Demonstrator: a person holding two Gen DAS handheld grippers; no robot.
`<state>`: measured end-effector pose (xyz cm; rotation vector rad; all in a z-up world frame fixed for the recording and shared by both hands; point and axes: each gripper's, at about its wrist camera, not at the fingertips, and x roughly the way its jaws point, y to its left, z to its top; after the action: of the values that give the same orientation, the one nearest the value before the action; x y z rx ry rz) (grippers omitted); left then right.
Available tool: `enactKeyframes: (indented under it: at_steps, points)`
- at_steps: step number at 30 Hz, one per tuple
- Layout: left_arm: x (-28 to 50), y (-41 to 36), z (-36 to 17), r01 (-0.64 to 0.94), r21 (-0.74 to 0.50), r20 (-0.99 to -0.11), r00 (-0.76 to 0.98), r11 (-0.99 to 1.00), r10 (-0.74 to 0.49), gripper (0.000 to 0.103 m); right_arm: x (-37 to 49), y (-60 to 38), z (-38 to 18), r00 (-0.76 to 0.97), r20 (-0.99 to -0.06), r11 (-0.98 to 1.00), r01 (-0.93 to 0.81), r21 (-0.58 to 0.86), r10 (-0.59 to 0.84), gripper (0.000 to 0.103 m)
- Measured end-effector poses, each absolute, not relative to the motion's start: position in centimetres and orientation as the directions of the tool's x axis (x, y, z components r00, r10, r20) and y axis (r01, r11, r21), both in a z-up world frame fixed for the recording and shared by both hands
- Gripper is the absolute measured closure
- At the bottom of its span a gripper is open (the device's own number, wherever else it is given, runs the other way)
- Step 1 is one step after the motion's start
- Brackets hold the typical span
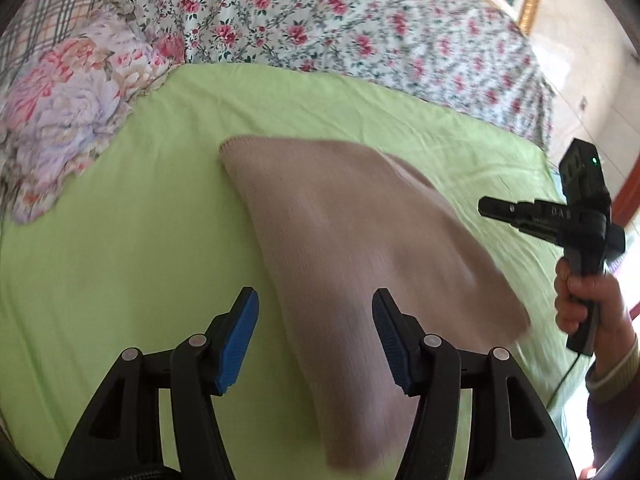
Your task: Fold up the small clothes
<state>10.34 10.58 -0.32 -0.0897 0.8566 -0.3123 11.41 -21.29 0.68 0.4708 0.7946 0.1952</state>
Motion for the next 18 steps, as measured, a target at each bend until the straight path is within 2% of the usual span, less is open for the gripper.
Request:
enactKeyframes:
  at_steps: [1,5,14,18]
  points:
    - [9.4,10.6,-0.4,0.237,-0.201,-0.728,0.614,0.950,-0.307,0.042,10.5,-21.1,0.4,0.685,-0.641,0.876,0.006,0.482,0.348,0.090]
    - [4.4,11.0,-1.6,0.253,-0.215,-0.727,0.604,0.943,-0.328,0.039,6.6,-19.8,-0.9,0.665,-0.654,0.871,0.013,0.492,0.360,0.067]
    - [2.5,8.9,-4.1,0.252,-0.141,-0.743,0.613,0.957,-0.271,0.037,3.7,-18.2,-2.4,0.641,-0.662,0.861,0.002,0.509,0.390,0.067]
    - [4.1,7.7,-5.6,0.205,-0.015,-0.768,0.624,0.979,-0.142,0.038,4.3,-17.5,-3.1,0.627,-0.672,0.864,-0.002,0.503,0.393,0.067]
